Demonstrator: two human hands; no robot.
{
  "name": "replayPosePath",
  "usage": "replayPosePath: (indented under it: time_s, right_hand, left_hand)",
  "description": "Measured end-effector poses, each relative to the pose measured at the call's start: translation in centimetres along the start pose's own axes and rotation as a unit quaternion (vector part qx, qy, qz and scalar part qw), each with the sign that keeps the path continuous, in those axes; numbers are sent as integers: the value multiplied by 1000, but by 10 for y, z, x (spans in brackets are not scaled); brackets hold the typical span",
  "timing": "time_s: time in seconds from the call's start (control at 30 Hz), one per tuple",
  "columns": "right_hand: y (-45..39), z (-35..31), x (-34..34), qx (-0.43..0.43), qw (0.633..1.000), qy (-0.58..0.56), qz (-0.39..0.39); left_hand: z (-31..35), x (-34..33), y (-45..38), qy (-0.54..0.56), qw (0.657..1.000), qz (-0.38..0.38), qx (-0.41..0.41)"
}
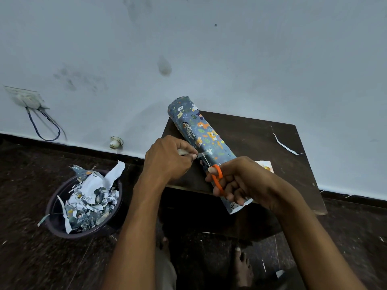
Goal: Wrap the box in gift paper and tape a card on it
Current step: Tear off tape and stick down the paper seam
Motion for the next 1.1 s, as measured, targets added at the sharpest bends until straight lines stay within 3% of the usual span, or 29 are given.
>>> replayPosePath:
  time_s: [1.1]
  right_hand:
    - [-11,-14,9,77,992,47,91]
  left_hand:
    - [1,2,1,12,1000,-6,2]
Point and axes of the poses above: each hand's wrist, its own y-axis away from the middle knuckle, its own x-axis out of the back of the hand, z = x × y, the point moved 4 cm from there along -y, towards the middle knuckle, and after that the axes turned 13 degrees about -x, right-handed, at the moved point
